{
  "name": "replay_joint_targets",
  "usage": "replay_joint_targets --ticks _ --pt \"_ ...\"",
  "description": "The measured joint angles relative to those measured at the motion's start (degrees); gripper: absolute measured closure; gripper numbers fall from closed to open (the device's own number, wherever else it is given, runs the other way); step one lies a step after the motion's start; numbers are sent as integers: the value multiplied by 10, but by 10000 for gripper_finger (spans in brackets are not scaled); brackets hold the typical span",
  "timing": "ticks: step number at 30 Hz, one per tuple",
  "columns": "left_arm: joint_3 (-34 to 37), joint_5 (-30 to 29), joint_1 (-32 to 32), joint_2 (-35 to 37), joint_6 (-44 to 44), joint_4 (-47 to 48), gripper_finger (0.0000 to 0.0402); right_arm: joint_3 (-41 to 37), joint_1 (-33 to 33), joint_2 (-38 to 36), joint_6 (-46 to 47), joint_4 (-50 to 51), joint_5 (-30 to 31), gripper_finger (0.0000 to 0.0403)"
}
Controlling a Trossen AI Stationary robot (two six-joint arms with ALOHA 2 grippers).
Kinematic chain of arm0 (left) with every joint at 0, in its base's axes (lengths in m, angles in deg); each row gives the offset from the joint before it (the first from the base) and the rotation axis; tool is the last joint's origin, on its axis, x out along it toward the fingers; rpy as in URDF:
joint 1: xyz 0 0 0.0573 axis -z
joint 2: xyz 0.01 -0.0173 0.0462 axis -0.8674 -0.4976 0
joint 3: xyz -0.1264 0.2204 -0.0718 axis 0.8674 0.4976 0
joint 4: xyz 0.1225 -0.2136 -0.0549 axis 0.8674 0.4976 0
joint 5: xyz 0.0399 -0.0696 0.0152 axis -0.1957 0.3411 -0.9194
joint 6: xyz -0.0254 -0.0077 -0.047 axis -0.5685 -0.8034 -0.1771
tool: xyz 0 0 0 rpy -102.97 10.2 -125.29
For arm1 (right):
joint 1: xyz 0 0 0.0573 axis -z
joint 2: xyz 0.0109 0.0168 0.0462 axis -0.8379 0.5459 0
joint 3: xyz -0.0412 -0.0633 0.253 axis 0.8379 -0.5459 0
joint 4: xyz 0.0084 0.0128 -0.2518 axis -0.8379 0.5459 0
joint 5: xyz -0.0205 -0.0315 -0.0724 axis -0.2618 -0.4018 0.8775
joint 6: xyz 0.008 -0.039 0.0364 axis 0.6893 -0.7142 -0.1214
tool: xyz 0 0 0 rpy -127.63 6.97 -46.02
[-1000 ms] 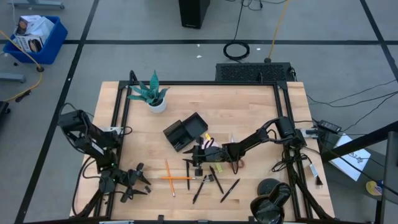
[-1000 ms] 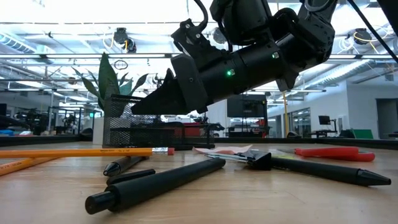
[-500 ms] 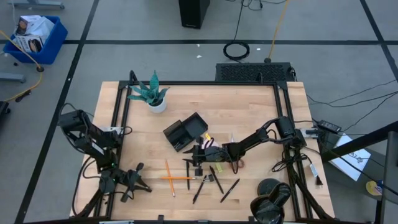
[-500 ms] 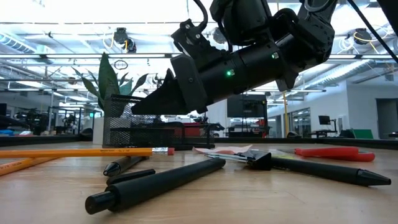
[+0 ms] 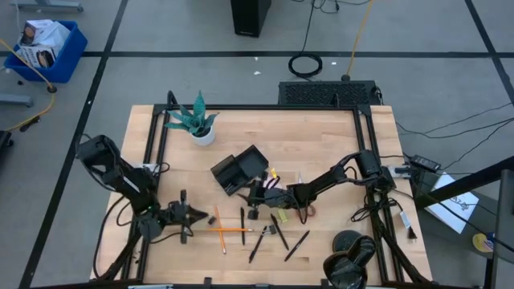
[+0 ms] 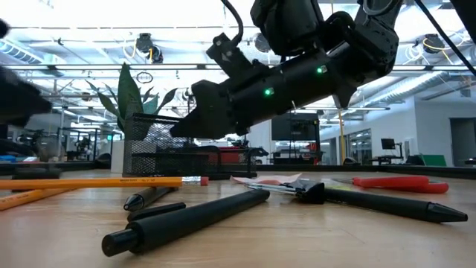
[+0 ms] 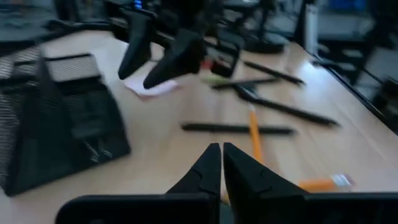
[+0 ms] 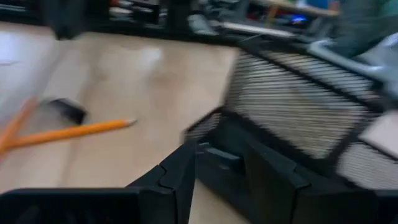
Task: Pick and place office supplies into organizer
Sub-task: Put the black binder clip into the black desk organizer
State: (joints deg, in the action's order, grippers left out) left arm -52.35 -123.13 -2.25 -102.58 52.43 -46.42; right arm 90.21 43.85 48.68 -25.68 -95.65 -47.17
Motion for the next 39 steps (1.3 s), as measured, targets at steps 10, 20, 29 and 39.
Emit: replay_joint_targets --ticks 10,20,29,39 --pt "0 140 -87 69 39 -30 373 0 -34 -32 -13 20 16 275" --pt "0 118 -112 70 38 -29 368 0 -38 -47 -2 61 -191 274" --pt "0 109 -130 70 1 -29 291 32 -15 -31 -26 71 -254 233" --pt "0 116 -129 73 2 -45 128 118 -17 45 -31 118 -256 174"
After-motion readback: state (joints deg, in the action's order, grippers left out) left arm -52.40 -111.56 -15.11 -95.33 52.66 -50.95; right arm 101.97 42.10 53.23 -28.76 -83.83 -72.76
